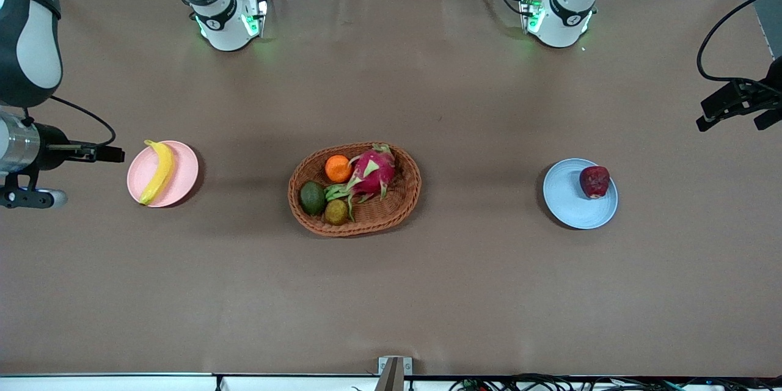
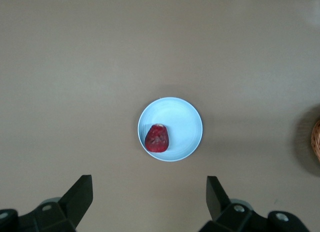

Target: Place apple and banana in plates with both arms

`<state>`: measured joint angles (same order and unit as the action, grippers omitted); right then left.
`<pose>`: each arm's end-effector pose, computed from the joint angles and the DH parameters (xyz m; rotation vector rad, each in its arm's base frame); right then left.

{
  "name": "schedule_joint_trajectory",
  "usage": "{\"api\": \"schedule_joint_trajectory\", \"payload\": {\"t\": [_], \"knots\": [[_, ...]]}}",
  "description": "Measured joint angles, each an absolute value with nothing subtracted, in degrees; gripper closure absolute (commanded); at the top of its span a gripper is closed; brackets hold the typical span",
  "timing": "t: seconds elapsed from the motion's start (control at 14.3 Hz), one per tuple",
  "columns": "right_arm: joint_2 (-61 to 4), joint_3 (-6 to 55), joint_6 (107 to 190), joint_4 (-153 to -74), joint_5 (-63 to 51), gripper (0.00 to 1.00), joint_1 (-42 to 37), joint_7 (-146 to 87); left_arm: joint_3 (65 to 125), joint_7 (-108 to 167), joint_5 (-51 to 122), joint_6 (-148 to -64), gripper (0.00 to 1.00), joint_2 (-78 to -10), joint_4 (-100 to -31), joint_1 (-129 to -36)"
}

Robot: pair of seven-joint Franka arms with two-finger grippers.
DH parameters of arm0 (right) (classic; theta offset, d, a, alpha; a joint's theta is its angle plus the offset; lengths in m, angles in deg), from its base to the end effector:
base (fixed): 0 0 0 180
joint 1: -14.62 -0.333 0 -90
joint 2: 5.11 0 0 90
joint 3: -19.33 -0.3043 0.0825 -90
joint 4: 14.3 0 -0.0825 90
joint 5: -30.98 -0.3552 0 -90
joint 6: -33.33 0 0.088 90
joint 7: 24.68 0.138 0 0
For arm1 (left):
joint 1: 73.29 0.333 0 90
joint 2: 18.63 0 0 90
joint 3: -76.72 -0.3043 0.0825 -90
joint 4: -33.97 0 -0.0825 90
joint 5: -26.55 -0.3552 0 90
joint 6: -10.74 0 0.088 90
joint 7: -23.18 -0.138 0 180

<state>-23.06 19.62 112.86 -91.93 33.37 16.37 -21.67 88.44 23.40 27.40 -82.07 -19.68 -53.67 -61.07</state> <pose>0.5797 -0.0266 0.4878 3.0626 -0.1378 -0.4316 0.5389 0.0037 0.5952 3.1211 0.0202 0.1129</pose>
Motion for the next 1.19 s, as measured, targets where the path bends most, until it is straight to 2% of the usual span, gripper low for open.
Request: {"api": "schedule_joint_trajectory", "payload": {"t": [0.49,0.98,1.19], "knots": [[-16.87,19.38,113.48,-95.26,31.51,0.00,15.79,-21.64,88.48,23.38,27.40,-80.01,0.00,-19.85,-53.47,-61.14],[-3.77,20.24,118.74,-109.19,29.85,0.00,16.77,-21.62,88.50,23.38,27.40,-80.01,0.00,-19.88,-53.28,-61.17],[-0.25,20.22,119.76,-112.33,29.85,0.00,16.76,-21.62,88.50,23.38,27.40,-80.01,0.00,-19.89,-53.24,-61.17]]}}
